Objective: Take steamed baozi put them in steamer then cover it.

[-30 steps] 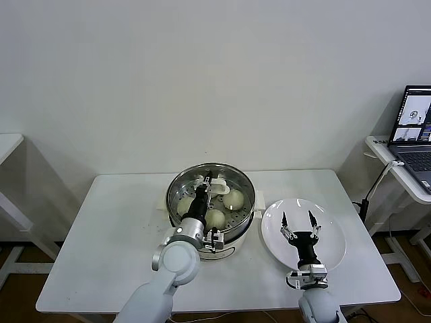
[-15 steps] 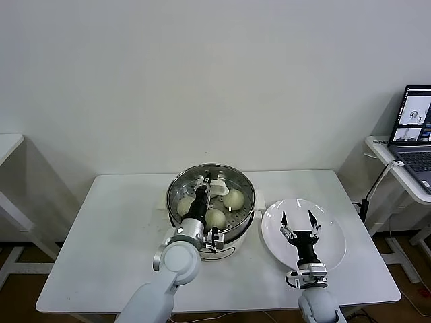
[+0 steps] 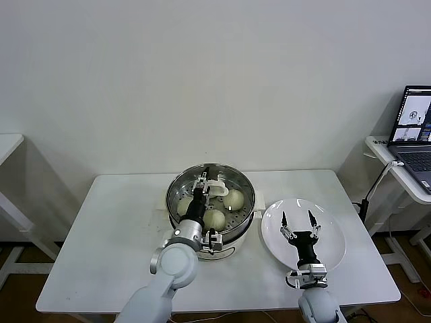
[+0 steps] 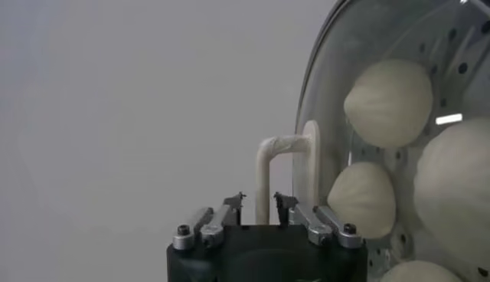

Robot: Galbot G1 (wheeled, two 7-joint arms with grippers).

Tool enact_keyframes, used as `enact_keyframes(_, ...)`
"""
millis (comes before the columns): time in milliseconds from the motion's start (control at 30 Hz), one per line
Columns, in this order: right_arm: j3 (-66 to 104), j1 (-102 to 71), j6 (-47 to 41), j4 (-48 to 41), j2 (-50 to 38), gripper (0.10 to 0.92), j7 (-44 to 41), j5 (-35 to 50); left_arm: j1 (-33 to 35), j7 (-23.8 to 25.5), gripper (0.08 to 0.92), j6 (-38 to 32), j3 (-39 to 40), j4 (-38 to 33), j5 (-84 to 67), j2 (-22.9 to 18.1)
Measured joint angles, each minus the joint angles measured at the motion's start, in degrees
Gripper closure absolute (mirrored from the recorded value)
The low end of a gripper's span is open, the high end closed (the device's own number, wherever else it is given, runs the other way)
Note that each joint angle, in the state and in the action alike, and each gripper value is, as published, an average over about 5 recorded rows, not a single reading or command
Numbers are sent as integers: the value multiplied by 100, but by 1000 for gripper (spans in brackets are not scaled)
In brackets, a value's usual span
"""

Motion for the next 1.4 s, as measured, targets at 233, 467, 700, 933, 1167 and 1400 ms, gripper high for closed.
enact_keyframes(233, -9, 60, -8, -3, -23, 203, 2, 11, 241, 76, 227, 42, 33, -497, -274, 275)
enact_keyframes(467, -40, 76, -55, 50, -50, 203, 18, 4, 557, 98, 178, 30, -36, -1134, -722, 685)
enact_keyframes(700, -79, -6, -250, 256, -121, 203, 18, 231, 1032, -283, 177, -143, -608, -1773, -1696, 990)
enact_keyframes(933, -91, -132, -391, 488, -174, 203, -52, 603, 1608, -1139, 177, -838, -1902, -1717, -3732, 908)
enact_keyframes(1167, -116, -237, -580, 687, -234, 203, -18, 845, 1986, -1275, 177, -1993, -2960, -852, -5864, 794)
enact_keyframes(1400, -86, -360, -761, 867, -325, 203, -1, 1002, 2279, -1044, 177, -2873, -3485, -85, -7158, 668)
